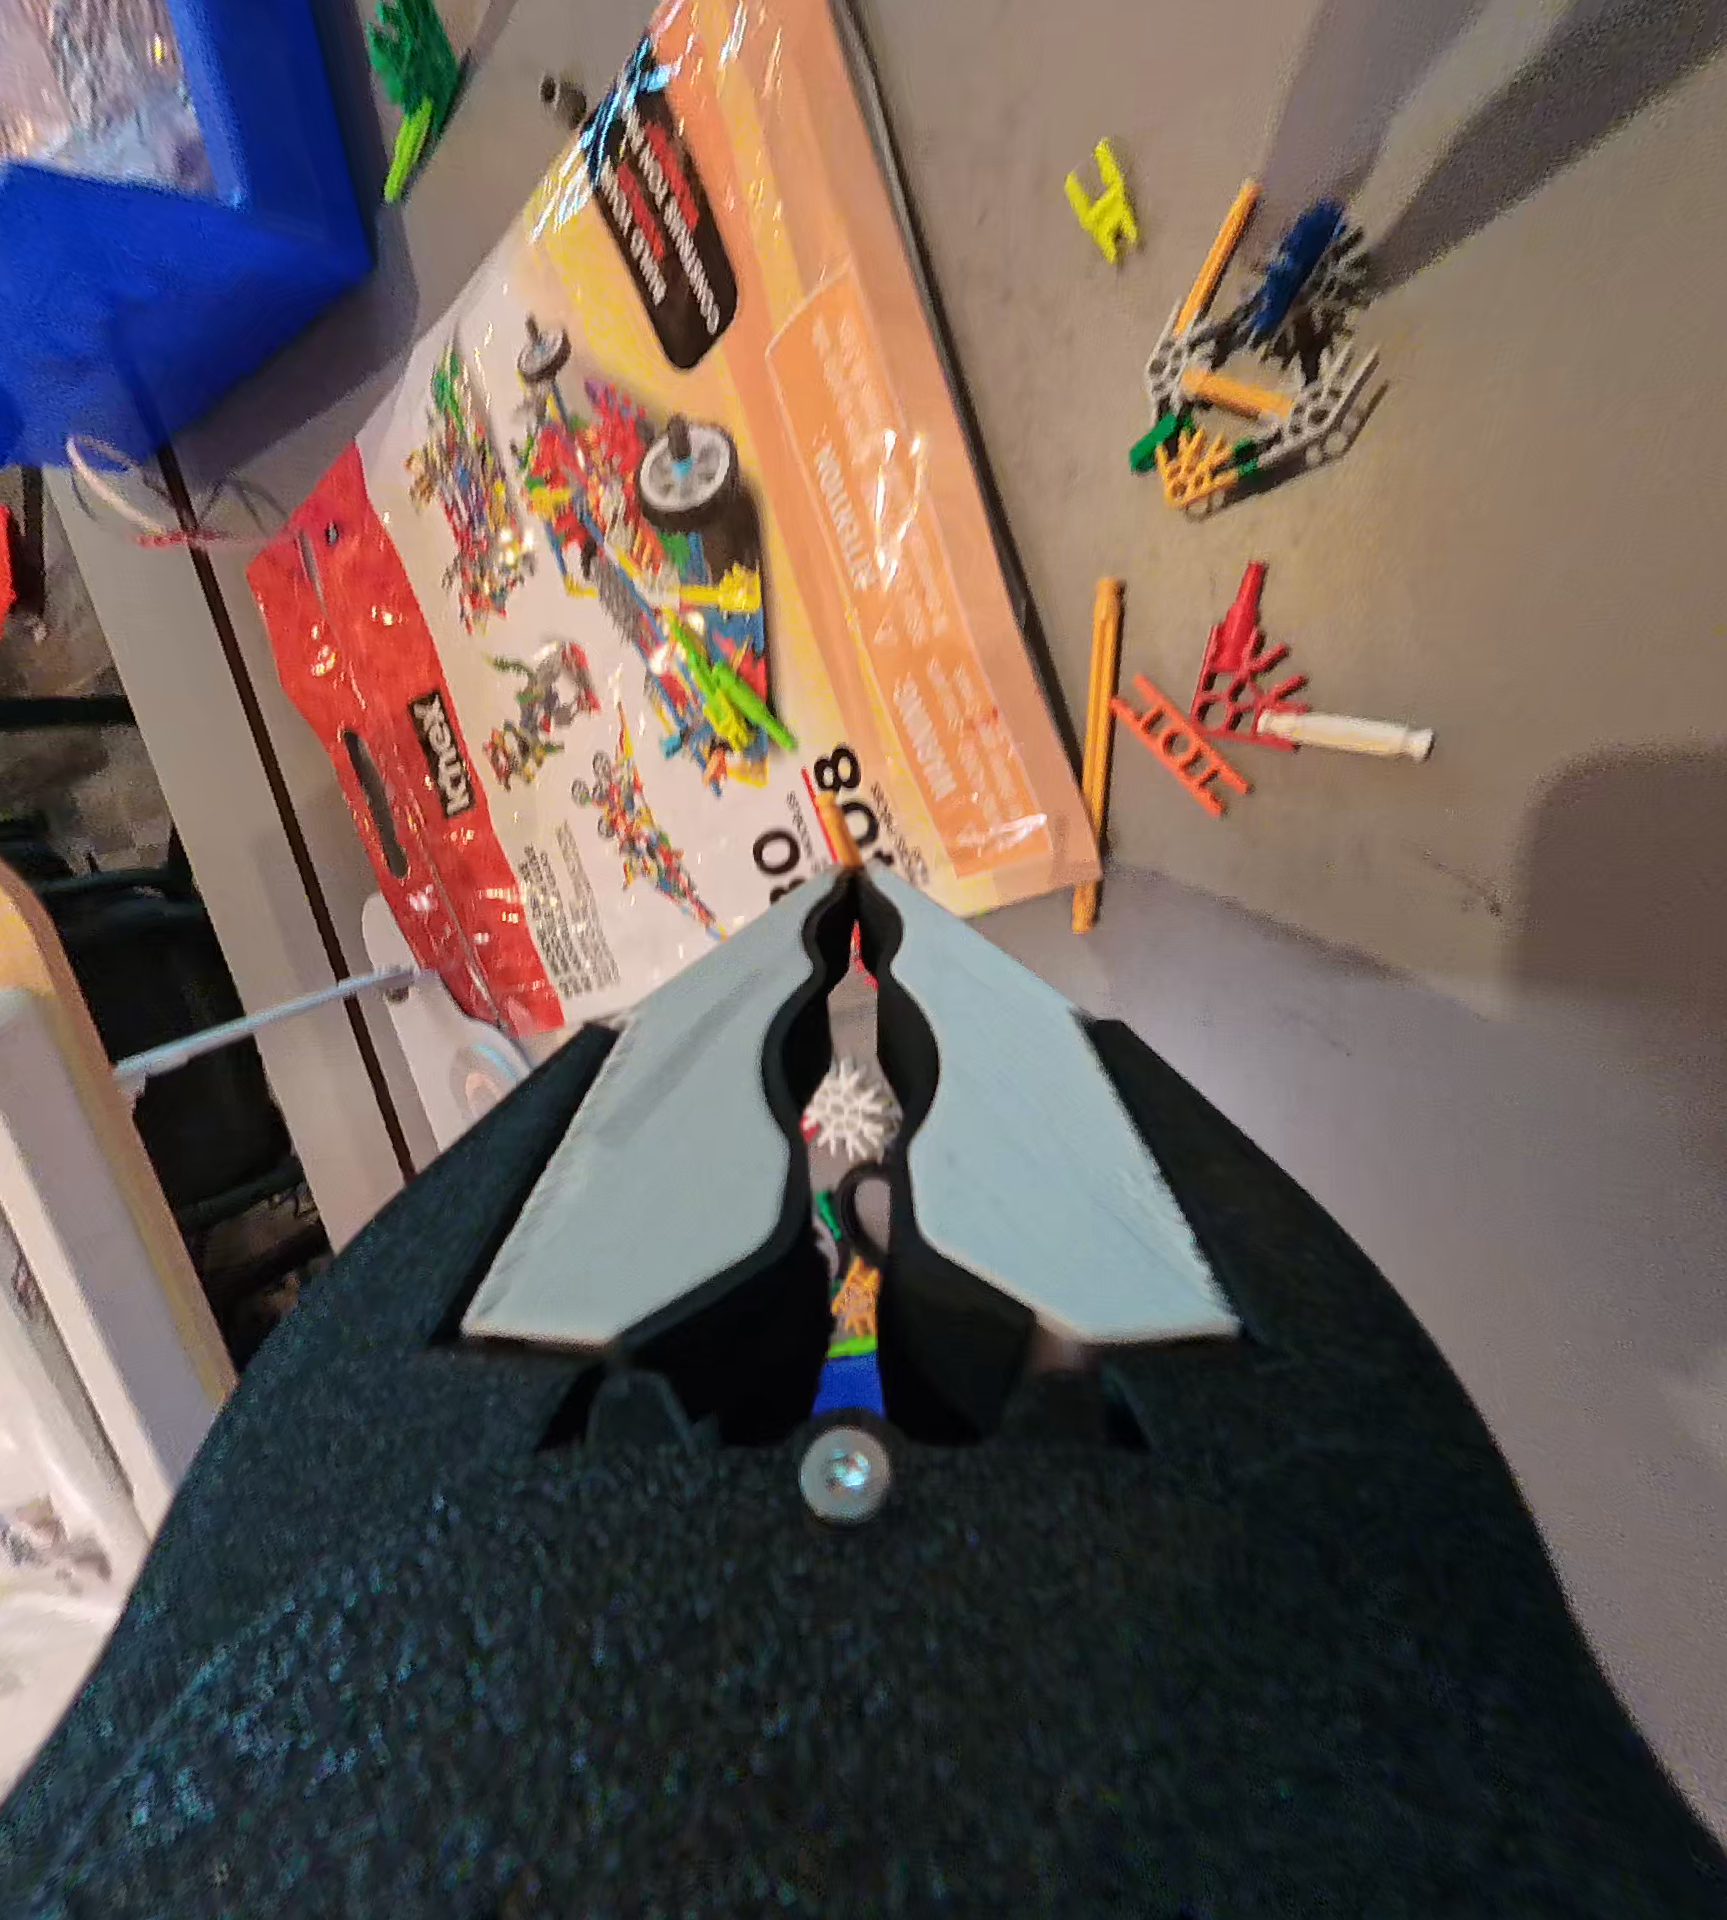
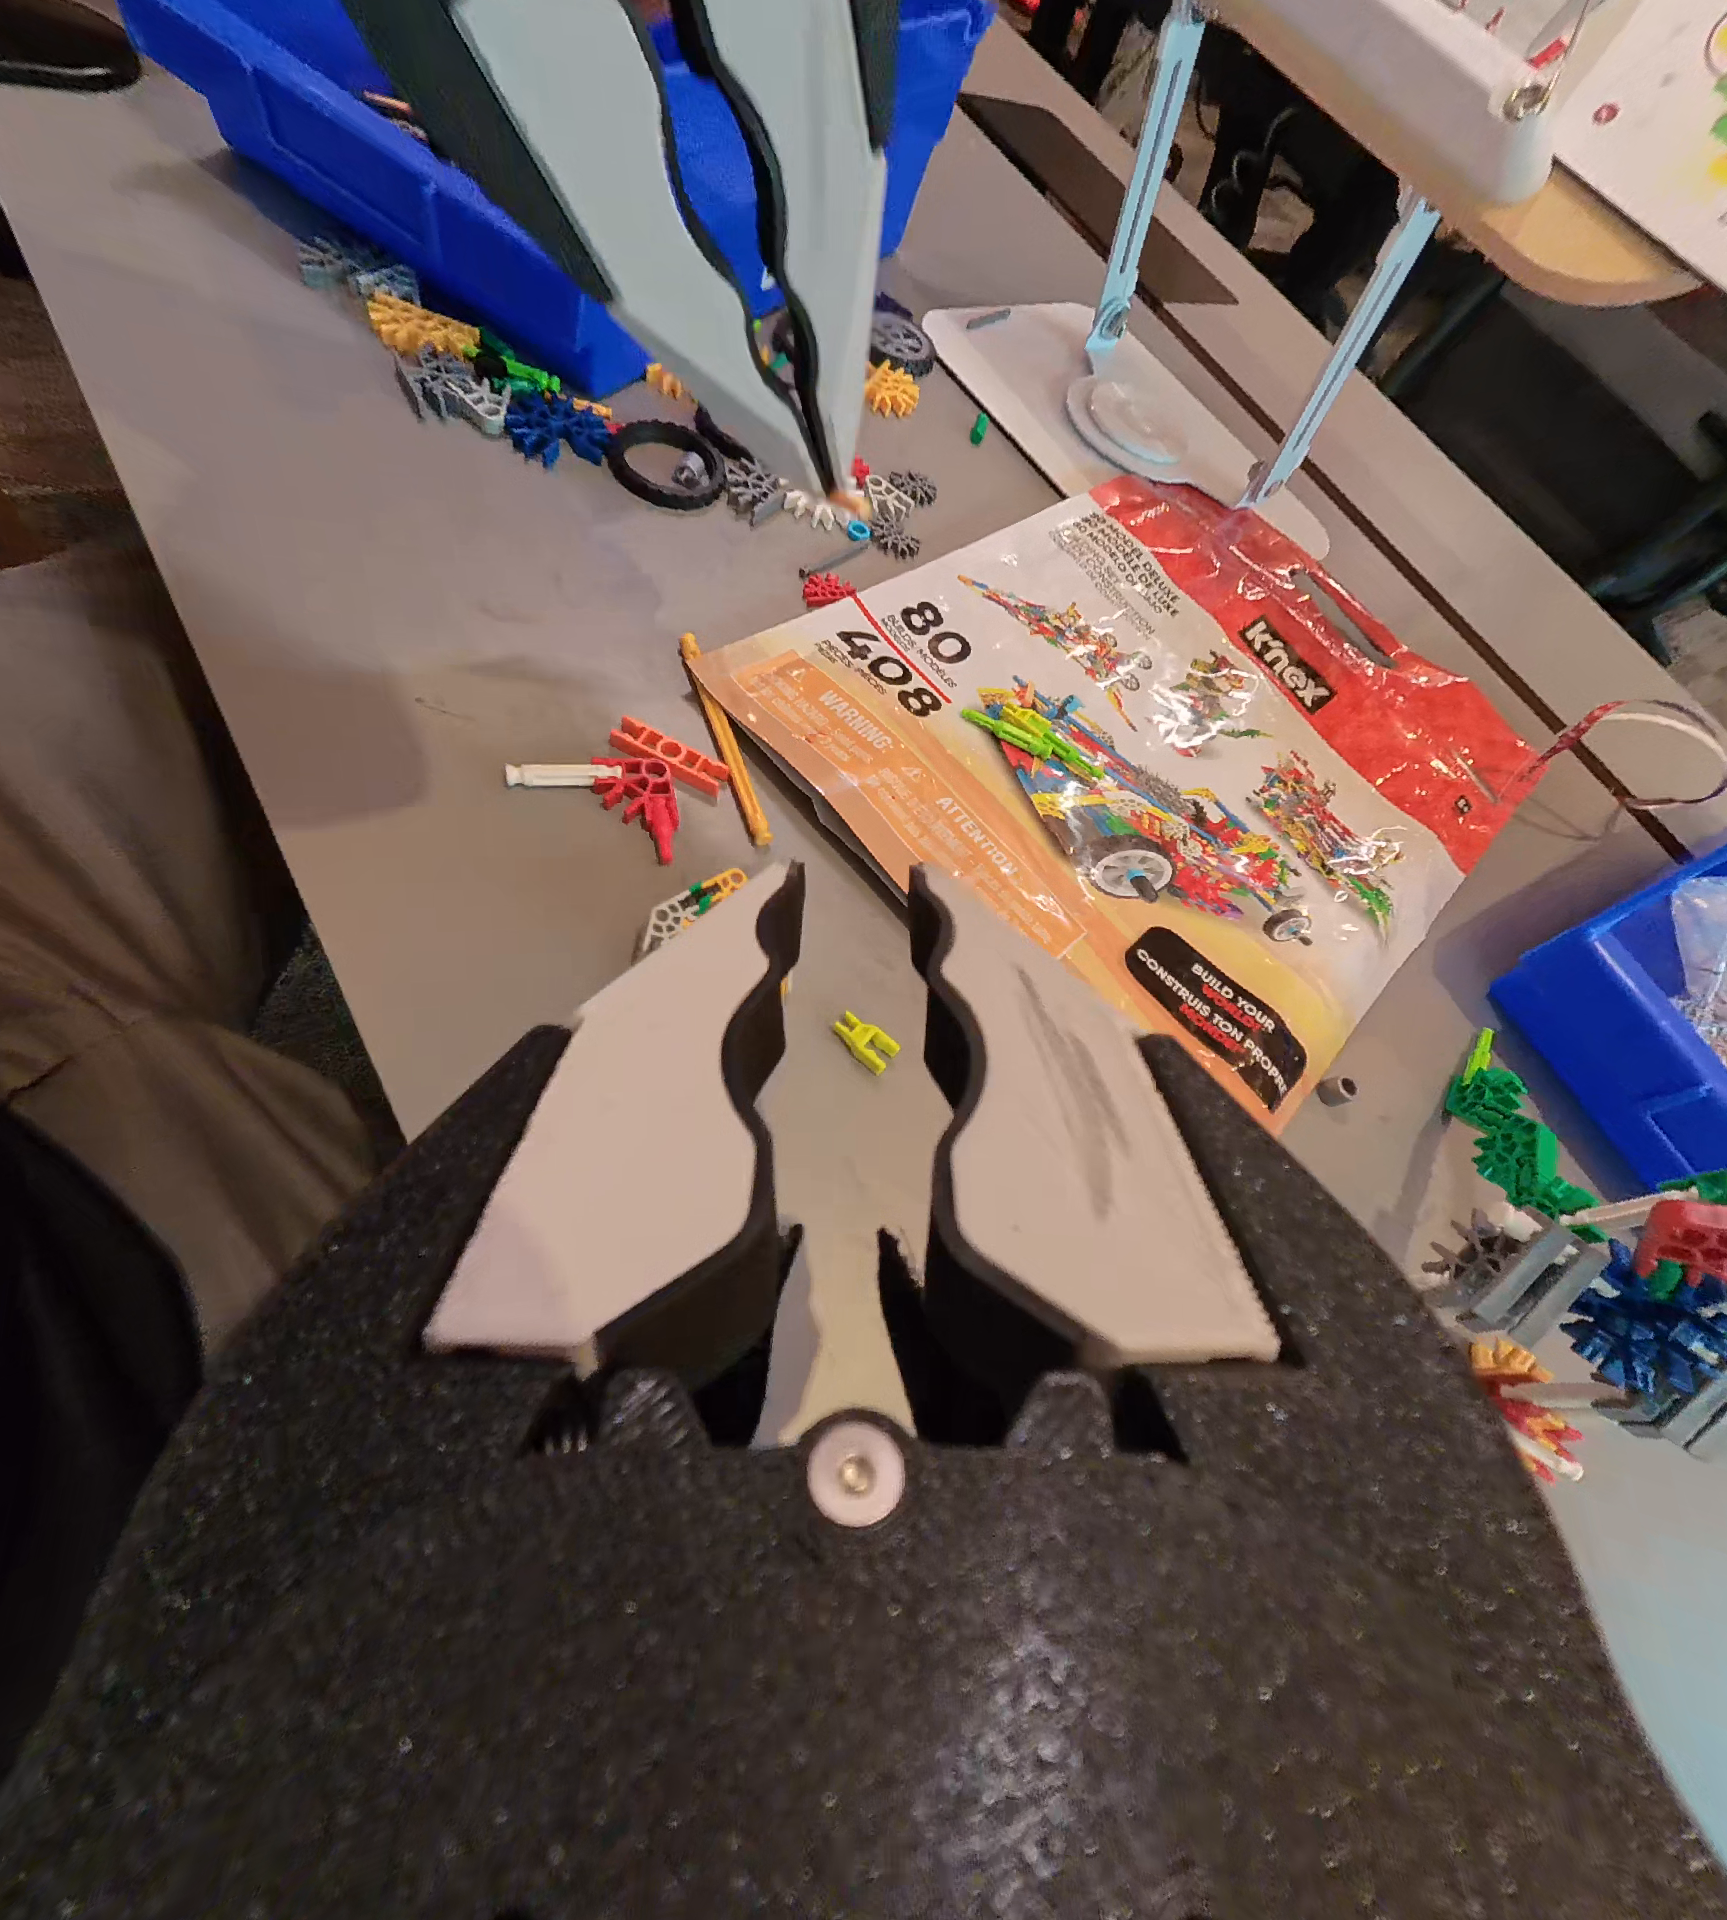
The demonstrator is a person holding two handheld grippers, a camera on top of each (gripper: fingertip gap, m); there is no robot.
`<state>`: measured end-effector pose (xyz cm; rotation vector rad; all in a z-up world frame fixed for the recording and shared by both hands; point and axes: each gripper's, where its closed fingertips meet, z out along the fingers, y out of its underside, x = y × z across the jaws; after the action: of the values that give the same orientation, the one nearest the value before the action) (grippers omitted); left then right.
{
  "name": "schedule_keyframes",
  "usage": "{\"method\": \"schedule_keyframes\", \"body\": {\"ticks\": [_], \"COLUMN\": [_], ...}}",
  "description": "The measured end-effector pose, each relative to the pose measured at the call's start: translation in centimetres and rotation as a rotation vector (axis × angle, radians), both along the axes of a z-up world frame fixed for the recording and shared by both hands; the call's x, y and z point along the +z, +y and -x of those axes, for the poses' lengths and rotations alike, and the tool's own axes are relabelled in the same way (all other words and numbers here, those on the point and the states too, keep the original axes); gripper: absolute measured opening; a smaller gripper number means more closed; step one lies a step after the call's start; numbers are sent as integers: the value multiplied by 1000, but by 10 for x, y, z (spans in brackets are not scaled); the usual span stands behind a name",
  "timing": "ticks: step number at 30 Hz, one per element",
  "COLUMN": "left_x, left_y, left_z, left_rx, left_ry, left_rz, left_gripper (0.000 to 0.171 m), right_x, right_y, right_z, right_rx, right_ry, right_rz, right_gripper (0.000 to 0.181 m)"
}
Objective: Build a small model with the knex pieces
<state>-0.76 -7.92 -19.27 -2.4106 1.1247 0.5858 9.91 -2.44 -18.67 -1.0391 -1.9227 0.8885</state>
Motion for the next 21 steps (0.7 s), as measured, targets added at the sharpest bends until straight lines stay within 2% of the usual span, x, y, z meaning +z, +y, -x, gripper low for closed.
{"method": "schedule_keyframes", "body": {"ticks": [7, 13, 21], "left_x": [-8, -4, -13], "left_y": [19, 19, 19], "left_z": [-31, -47, -59], "left_rx": [-60, -83, -107], "left_ry": [-33, -48, -64], "left_rz": [-8, -26, 1], "left_gripper": [0, 0, 0], "right_x": [3, 0, -7], "right_y": [-10, -17, -22], "right_z": [0, 5, 10], "right_rx": [28, 49, 79], "right_ry": [31, 43, 39], "right_rz": [1, -19, -39], "right_gripper": [17, 17, 18]}}
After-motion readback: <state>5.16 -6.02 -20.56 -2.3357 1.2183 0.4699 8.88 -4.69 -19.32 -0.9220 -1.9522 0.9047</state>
